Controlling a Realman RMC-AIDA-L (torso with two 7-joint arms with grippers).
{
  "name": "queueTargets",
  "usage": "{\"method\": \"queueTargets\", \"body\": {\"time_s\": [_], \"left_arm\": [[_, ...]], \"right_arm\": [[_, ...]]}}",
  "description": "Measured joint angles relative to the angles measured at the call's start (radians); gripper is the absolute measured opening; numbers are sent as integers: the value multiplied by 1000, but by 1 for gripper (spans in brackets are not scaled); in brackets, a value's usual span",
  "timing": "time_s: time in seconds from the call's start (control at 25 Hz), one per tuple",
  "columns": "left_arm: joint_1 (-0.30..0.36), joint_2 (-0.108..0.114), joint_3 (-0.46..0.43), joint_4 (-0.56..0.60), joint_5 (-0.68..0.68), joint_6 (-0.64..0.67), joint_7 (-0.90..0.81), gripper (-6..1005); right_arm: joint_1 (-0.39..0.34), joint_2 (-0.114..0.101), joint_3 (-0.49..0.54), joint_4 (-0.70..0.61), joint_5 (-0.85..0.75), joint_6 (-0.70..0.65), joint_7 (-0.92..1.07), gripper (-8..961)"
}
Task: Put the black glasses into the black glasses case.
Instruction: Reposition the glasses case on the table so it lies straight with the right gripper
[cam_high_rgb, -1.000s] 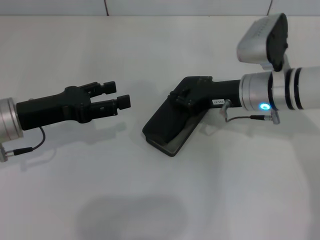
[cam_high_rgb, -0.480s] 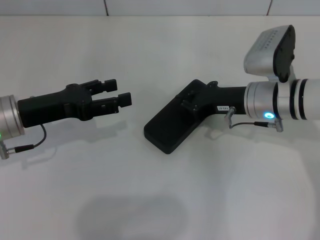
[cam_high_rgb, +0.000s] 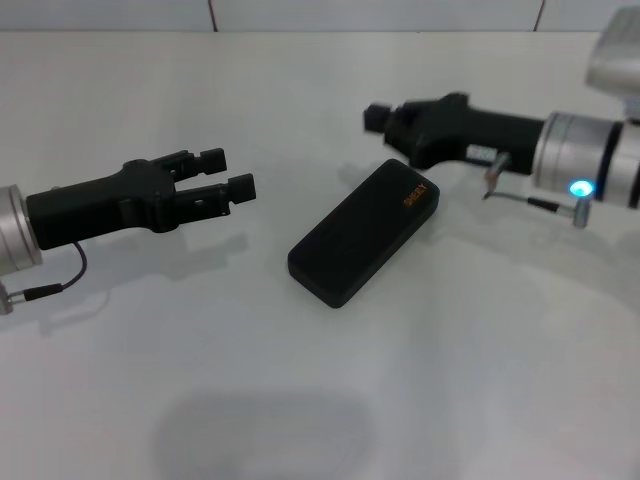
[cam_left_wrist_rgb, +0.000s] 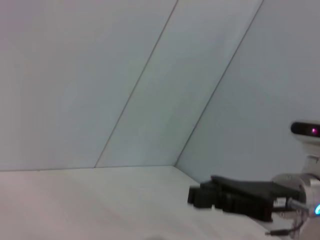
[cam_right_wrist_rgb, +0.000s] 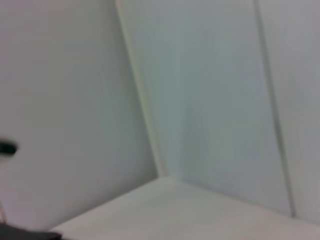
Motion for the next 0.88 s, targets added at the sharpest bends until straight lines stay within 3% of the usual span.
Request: {"method": "queueTargets", "body": {"time_s": [0.24,0.44,0.48,0.56,0.76,0.88], "left_arm": [[-3,0,-1,0,1,3,-6,877],[-5,0,0,0,1,4,-8,877],[-5,0,0,0,1,4,-8,877],[-5,-1,0,-2,0,5,-8,877],[-6,-3,-1,-3,-1,15,-5,877],[-5,-4,-1,-1,-2,21,-4,877]], "right_arm": [[8,-51,39,-29,-25,-18,17,67],[79,-101,42,-54,-164,44,182,217],[103,-108,42,-56,-213,52,230,296],[150,-117,43,-58,-321,58,316,453],[286,-119,71,-59,-635,41,581,502],[372,-101,100,-59,-843,24,736,531]]}}
